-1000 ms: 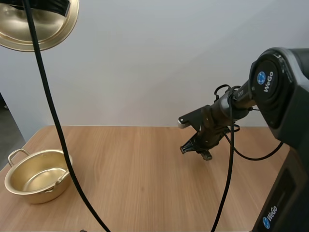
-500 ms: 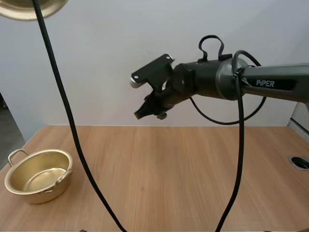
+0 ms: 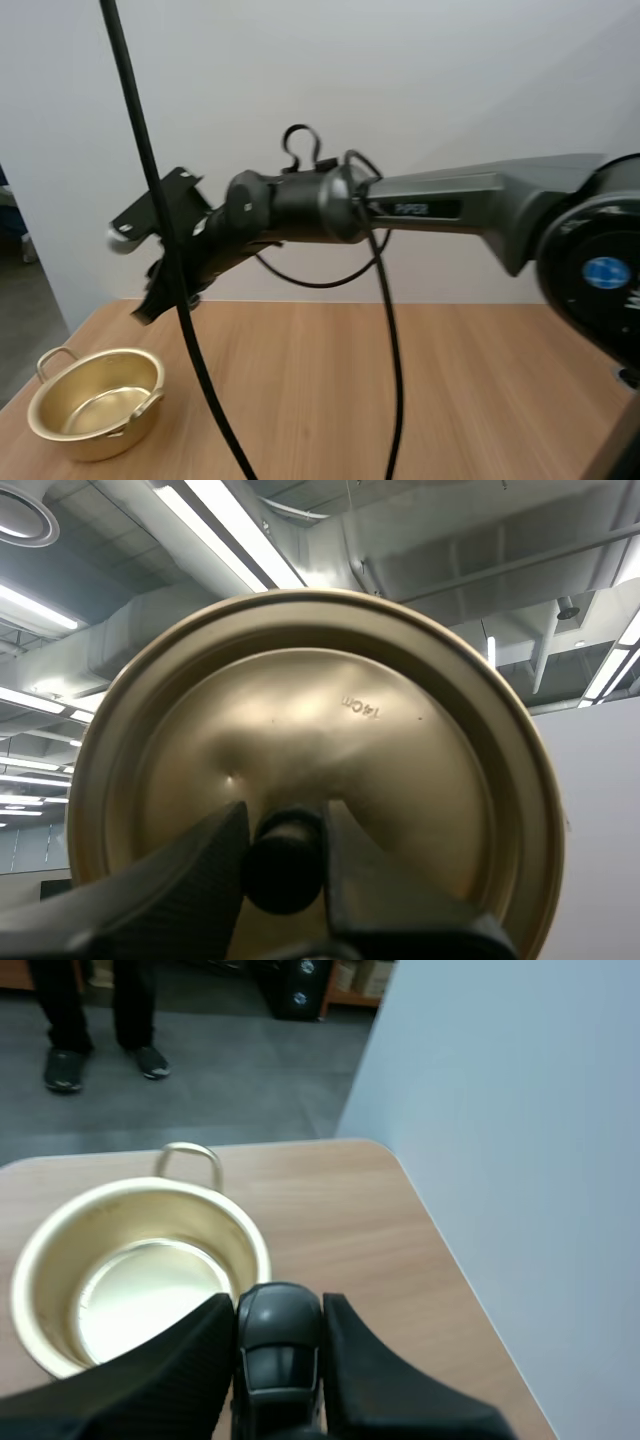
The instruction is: Open the pot, put the car inside, and close it
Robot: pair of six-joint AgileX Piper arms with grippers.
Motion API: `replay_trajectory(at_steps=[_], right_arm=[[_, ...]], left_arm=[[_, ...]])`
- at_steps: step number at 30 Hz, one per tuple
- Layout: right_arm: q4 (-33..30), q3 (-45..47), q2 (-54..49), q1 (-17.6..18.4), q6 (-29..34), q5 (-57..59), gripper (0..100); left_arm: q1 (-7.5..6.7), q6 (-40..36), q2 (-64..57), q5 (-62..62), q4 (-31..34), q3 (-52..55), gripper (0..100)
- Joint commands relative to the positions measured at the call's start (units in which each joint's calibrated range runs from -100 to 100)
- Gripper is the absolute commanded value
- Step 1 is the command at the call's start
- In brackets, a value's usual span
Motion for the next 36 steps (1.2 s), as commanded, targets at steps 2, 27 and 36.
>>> replay_trajectory(at_steps=[2, 27, 36], right_arm=[[1.30, -2.03, 3.79, 3.45, -2.05, -0.84, 0], [1.57, -15.49, 28.77, 4.10, -8.17, -3.71, 0], [1.57, -15.49, 29.58, 4.10, -8.17, -5.03, 87]], left_arm=[[0.03, -0.04, 0.02, 0.21, 0.21, -1.86, 0], [0.03, -2.06, 0.02, 13.68, 2.89, -4.24, 0], [0.03, -2.06, 0.02, 17.33, 9.15, -4.24, 0]])
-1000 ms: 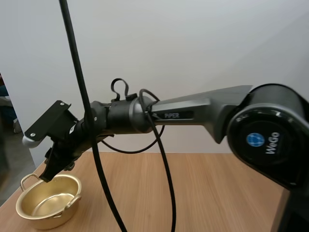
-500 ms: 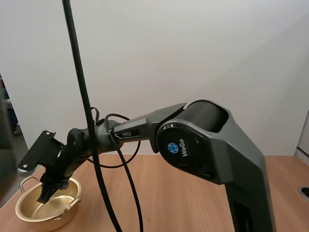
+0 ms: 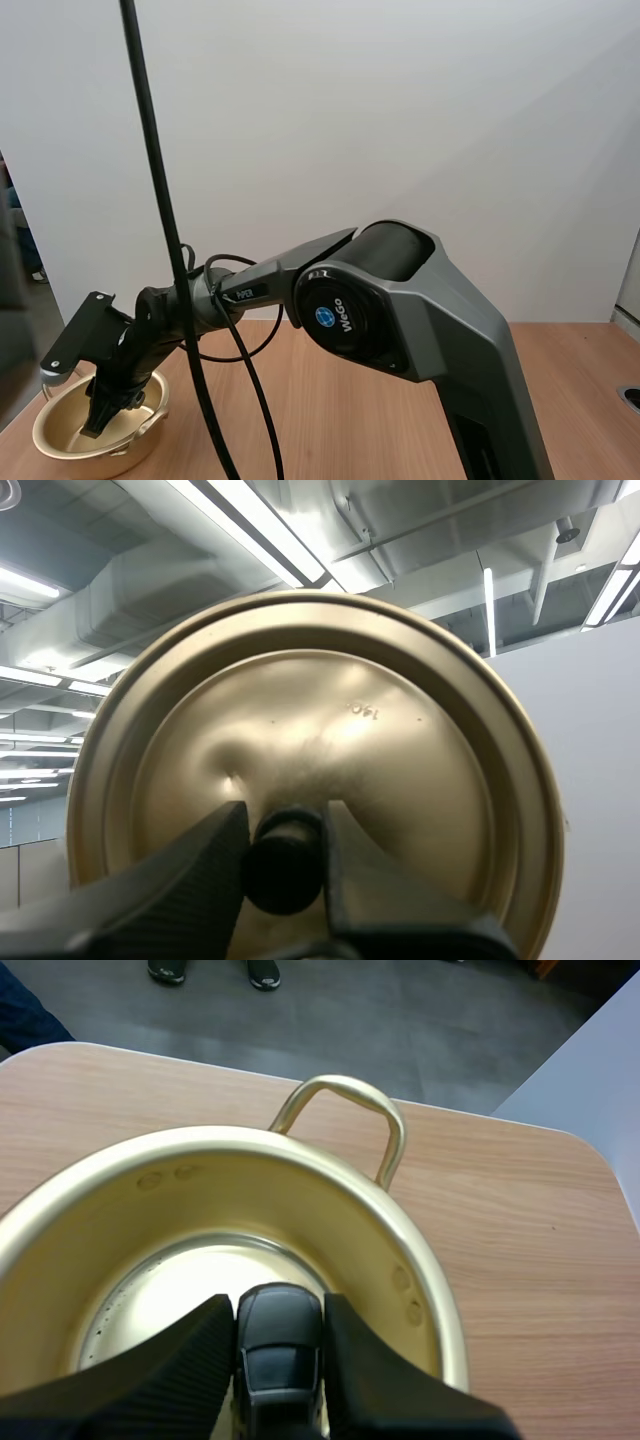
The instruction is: Open the pot, put the car inside, and close it
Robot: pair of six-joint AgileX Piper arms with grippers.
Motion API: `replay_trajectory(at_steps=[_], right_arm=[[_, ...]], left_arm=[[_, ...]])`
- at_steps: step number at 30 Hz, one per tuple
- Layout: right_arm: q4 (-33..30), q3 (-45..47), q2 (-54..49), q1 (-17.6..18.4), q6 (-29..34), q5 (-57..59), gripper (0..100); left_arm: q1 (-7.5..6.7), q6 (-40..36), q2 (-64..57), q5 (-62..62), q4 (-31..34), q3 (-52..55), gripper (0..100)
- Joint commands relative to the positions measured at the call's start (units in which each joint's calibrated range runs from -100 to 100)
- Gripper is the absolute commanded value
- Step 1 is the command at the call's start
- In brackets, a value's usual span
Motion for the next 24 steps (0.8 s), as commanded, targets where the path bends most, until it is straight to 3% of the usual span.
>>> replay_trajectory(at_steps=[1, 2, 5, 7, 9, 18, 24], right_arm=[[-0.01, 0.00, 0.02, -0.01, 0.04, -0.47, 92], [-0.01, 0.00, 0.02, -0.01, 0.04, -0.47, 90], [-0.01, 0.00, -0.23, -0.01, 0.04, -0.47, 65], [-0.01, 0.00, -0.82, -0.01, 0.69, -0.47, 38], [-0.01, 0.00, -2.24, -0.28, 0.82, -0.29, 1], [-0.01, 0.00, -11.34, -4.93, 3.45, 0.07, 0], [-0.01, 0.00, -21.54, -15.84, 7.29, 1.15, 0]], left_arm=[[0.03, -0.06, 0.02, 1.48, 4.04, -0.06, 0], [0.03, -0.13, 0.02, 2.20, 4.70, -0.06, 0], [0.03, -0.32, 0.27, 4.23, 7.31, 0.07, 0], [0.03, -0.32, 0.66, 6.94, 9.14, 0.07, 0], [0.03, -0.67, 1.30, 11.30, 11.37, 0.07, 0], [0.03, -9.15, 4.78, 26.70, 21.62, 2.06, 0], [0.03, -5.78, 8.44, 33.87, 21.79, 11.06, 0]])
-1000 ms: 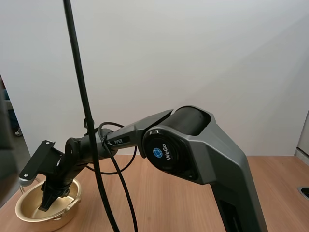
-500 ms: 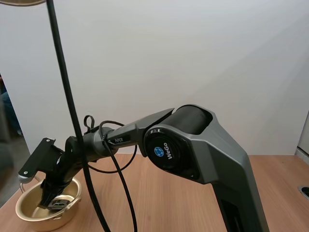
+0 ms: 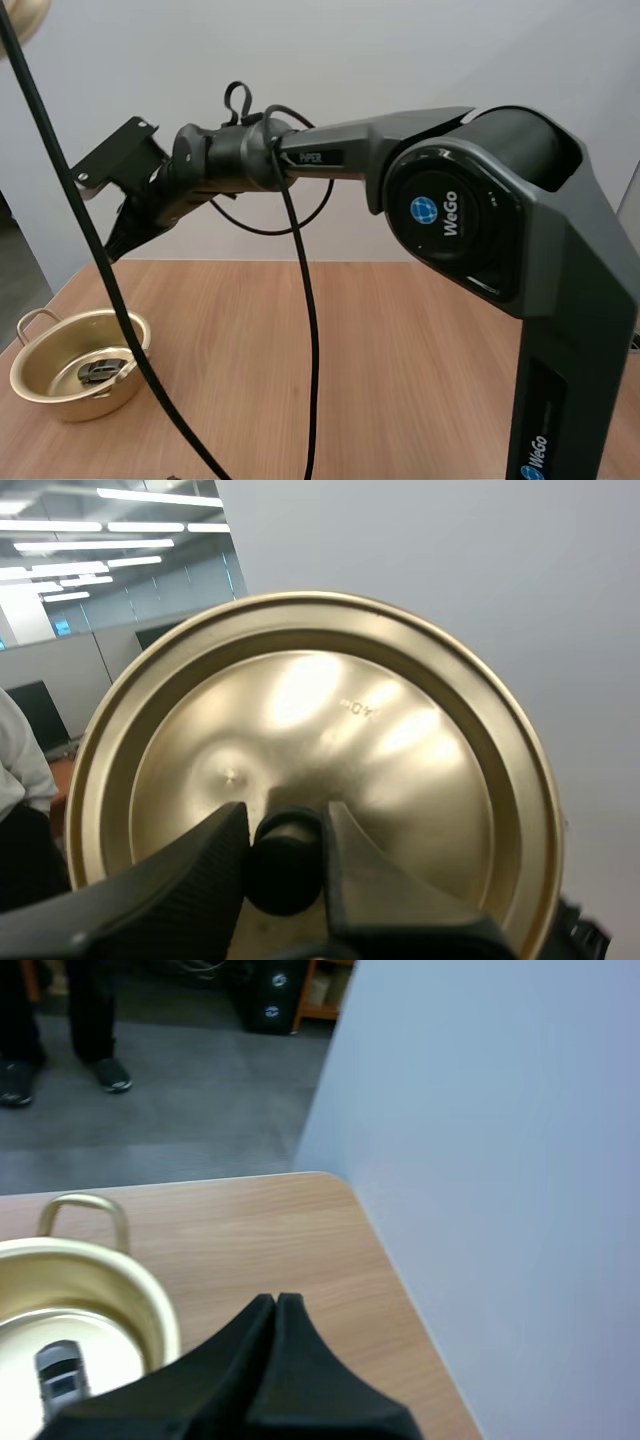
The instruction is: Open the pot, put the car inside, and close it
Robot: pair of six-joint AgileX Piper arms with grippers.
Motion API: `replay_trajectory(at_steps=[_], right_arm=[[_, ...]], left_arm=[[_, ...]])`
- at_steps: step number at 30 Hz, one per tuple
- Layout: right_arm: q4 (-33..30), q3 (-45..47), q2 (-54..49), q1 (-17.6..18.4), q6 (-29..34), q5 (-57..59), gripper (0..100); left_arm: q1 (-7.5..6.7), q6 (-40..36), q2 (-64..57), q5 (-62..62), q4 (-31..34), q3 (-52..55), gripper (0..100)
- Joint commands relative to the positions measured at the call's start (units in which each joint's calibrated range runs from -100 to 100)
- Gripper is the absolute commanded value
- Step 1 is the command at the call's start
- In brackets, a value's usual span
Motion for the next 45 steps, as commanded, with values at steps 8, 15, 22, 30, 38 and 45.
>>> replay_trajectory(at_steps=[8, 15, 22, 30, 38, 45], right_arm=[[-0.01, 0.00, -15.26, -18.78, 0.79, 9.31, 0], [-0.01, 0.00, -25.06, -28.00, 0.57, 14.91, 0], [-0.01, 0.00, -30.13, -35.26, -2.07, 16.27, 0], [-0.01, 1.80, -31.20, -37.89, -2.57, 18.47, 0], [-0.01, 3.73, -31.47, -37.89, -2.79, 18.47, 0], [-0.01, 3.71, -31.70, -37.89, -2.79, 18.47, 0]], left_arm=[[0.03, 5.91, 8.60, 0.70, -0.95, 22.91, 0], [0.03, 8.65, 22.20, -1.14, -0.37, 33.16, 0], [0.03, 10.77, 30.22, -4.10, 0.70, 33.38, 0], [0.84, 10.77, 39.73, -9.17, 0.34, 33.38, 0], [2.01, 14.08, 43.90, -12.36, -1.28, 33.38, 0], [2.08, 15.01, 46.90, -12.36, -3.76, 33.38, 0]])
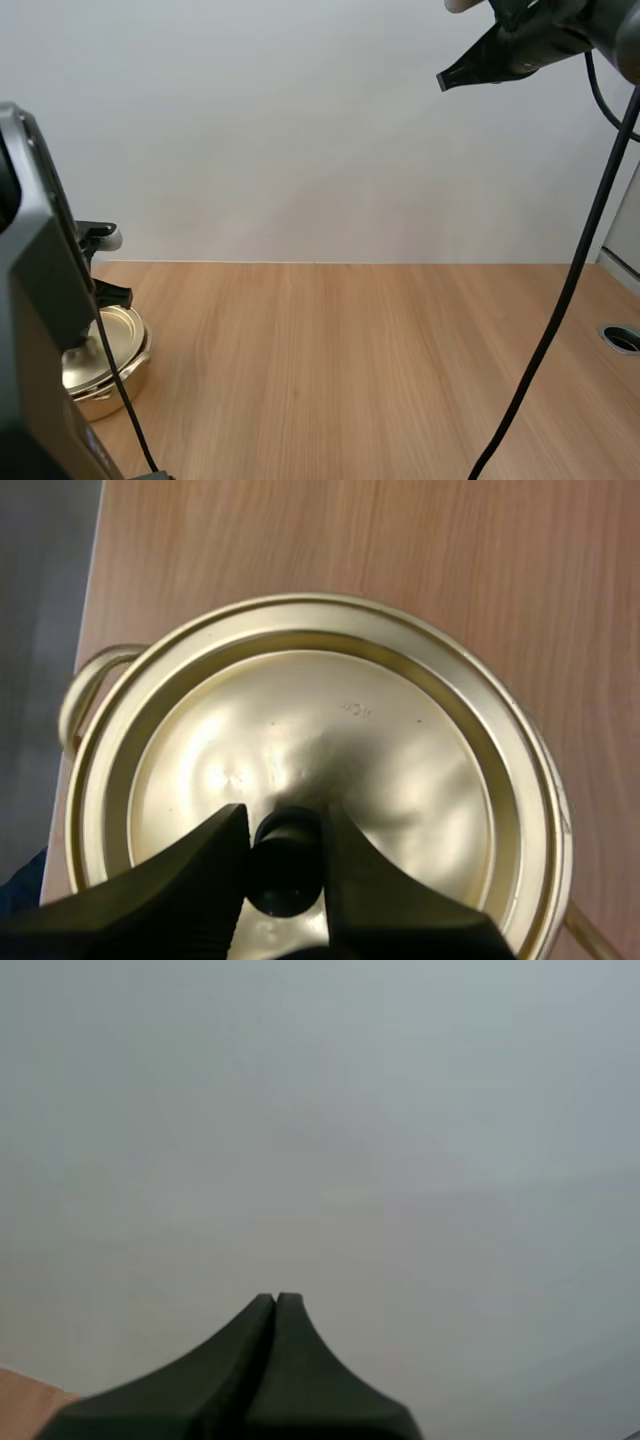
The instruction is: Open the pot, put the car inside, and close it
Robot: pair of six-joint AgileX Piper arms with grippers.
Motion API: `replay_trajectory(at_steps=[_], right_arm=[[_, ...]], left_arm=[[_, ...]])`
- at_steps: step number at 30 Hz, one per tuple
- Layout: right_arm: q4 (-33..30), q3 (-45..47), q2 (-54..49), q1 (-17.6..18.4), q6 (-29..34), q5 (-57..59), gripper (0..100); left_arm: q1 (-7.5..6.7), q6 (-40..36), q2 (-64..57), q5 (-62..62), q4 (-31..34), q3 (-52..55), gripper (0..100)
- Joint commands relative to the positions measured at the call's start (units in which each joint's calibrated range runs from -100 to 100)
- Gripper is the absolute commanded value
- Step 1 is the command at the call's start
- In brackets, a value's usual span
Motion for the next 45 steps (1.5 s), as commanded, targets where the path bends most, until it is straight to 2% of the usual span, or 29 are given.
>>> replay_trajectory(at_steps=[1, 5, 14, 17, 21, 22, 24, 27, 32, 36, 38, 39, 44, 45], right_arm=[[0.00, -0.06, -0.22, -0.03, -0.01, -0.16, 0], [0.00, -0.06, -0.22, -0.03, -0.01, -0.16, 0], [0.00, -0.06, -0.22, -0.03, -0.01, 0.02, 0], [0.00, -0.06, -0.22, -0.03, -0.01, 0.02, 0], [0.00, -0.06, -0.22, -0.03, -0.01, 0.02, 0], [0.00, -0.06, -0.22, -0.03, -0.01, 0.02, 0], [0.00, -0.06, -0.22, -0.03, -0.01, 0.02, 0], [0.00, -0.06, -0.22, -0.03, -0.01, 0.02, 0], [0.66, -0.06, -0.22, -0.03, -0.01, 0.54, 0], [1.40, -0.06, -0.22, -0.03, -0.01, 1.34, 0], [1.63, -0.06, -0.22, -0.03, -0.01, 2.38, 0], [2.59, -0.06, -0.22, -0.03, -0.88, 2.73, 0], [5.20, -0.06, -0.22, -0.03, -3.44, 3.42, 0], [5.54, -0.06, -0.22, -0.03, -3.54, 3.42, 0]], left_arm=[[-0.03, 0.63, 0.34, 0.10, -1.13, 0.03, 0], [-0.03, 1.66, 0.49, -0.94, -3.77, 0.03, 0], [-0.03, 1.99, 0.49, 0.01, -3.68, 0.03, 0], [-0.03, 1.99, 0.36, 0.76, -3.68, 0.03, 17], [-0.03, 1.99, 0.36, 1.98, -3.80, 0.03, 61], [-0.03, 1.99, 0.36, 2.78, -3.80, 0.03, 70], [-0.03, 1.99, 0.36, 3.61, -3.80, 0.03, 81], [-0.03, 1.44, 0.27, 3.82, -3.80, 0.03, 87], [-0.03, -1.41, -0.25, 4.25, -3.35, -2.87, 87], [-0.11, -0.66, -3.01, -2.71, -6.47, -4.91, 87], [-0.11, 1.32, -5.45, -7.84, -10.92, -5.73, 87], [-0.11, 6.79, -10.34, -13.43, -21.49, -7.03, 87], [-0.23, 17.89, -19.14, -15.05, -48.55, -7.65, 87], [-0.65, 19.17, -20.48, -15.05, -51.78, -7.65, 87]])
